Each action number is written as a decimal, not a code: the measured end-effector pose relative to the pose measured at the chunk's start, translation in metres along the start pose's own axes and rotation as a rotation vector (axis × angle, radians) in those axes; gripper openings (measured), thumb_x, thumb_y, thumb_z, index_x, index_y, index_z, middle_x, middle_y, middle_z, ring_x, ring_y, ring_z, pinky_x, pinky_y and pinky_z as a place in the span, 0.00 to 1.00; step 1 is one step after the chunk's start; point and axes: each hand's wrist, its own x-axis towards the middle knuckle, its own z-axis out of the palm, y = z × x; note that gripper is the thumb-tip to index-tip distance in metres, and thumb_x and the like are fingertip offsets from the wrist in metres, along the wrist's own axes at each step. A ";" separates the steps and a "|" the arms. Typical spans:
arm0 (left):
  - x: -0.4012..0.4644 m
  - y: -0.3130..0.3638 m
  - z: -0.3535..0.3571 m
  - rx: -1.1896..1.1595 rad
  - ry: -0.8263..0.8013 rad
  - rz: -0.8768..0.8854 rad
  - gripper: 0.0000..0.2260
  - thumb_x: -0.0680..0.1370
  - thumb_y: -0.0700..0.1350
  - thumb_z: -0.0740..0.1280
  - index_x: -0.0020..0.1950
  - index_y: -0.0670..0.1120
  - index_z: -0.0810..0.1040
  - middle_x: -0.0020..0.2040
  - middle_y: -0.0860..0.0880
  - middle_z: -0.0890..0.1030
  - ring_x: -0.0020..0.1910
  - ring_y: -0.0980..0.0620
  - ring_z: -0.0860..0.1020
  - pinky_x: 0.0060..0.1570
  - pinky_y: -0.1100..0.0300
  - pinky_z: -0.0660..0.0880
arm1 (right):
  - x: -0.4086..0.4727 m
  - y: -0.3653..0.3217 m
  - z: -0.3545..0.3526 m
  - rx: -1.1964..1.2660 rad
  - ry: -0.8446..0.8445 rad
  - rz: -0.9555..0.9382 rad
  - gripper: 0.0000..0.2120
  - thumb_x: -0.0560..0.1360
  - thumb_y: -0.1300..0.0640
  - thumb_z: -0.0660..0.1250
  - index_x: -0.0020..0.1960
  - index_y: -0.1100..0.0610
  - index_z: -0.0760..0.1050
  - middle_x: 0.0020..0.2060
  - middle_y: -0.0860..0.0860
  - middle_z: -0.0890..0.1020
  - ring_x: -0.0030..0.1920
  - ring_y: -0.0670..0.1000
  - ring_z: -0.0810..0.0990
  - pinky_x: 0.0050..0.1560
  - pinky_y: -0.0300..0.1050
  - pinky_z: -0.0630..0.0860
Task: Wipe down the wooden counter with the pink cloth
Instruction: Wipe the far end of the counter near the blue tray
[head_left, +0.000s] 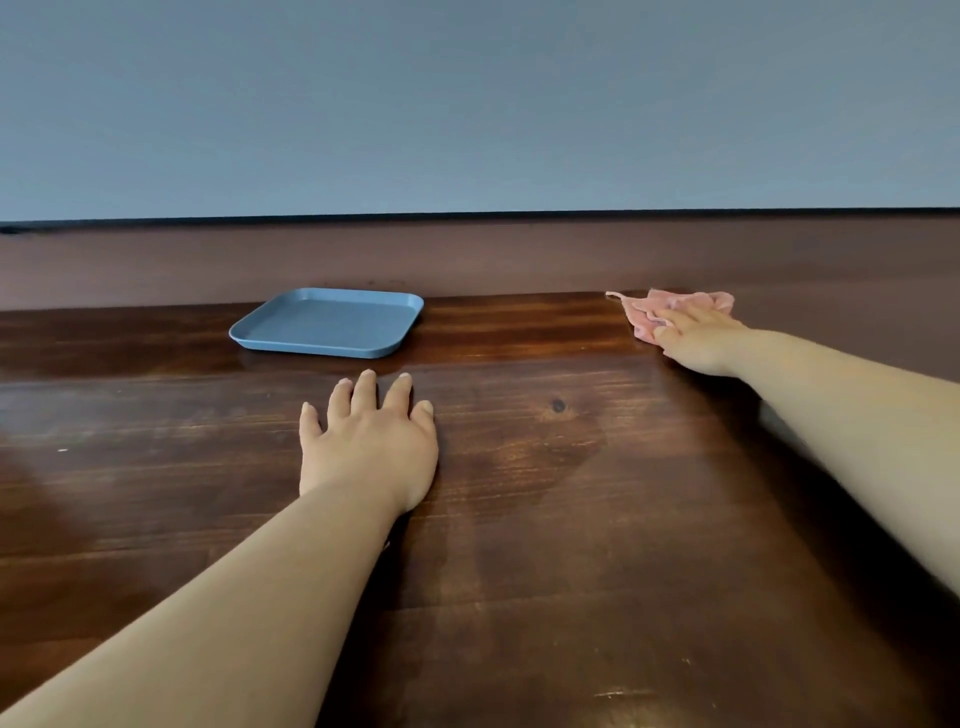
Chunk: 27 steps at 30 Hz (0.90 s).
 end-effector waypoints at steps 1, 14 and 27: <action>0.001 0.000 0.001 0.003 -0.002 0.002 0.25 0.80 0.61 0.39 0.78 0.60 0.46 0.80 0.51 0.46 0.78 0.49 0.43 0.73 0.42 0.41 | -0.005 0.008 0.003 0.002 -0.017 -0.006 0.28 0.83 0.43 0.43 0.82 0.46 0.51 0.82 0.53 0.49 0.81 0.60 0.48 0.79 0.58 0.51; 0.003 -0.001 0.002 0.016 0.006 0.015 0.26 0.80 0.61 0.38 0.78 0.60 0.46 0.80 0.50 0.47 0.78 0.48 0.44 0.73 0.41 0.43 | -0.040 0.014 0.003 -0.058 -0.053 -0.020 0.27 0.84 0.44 0.41 0.83 0.46 0.49 0.82 0.48 0.46 0.81 0.59 0.46 0.79 0.58 0.50; -0.002 0.003 -0.001 0.014 -0.003 -0.008 0.25 0.81 0.59 0.39 0.79 0.58 0.46 0.80 0.49 0.46 0.78 0.47 0.43 0.73 0.41 0.42 | -0.001 -0.011 -0.003 -0.058 -0.104 -0.017 0.27 0.84 0.43 0.41 0.83 0.47 0.50 0.82 0.48 0.46 0.81 0.60 0.41 0.79 0.58 0.42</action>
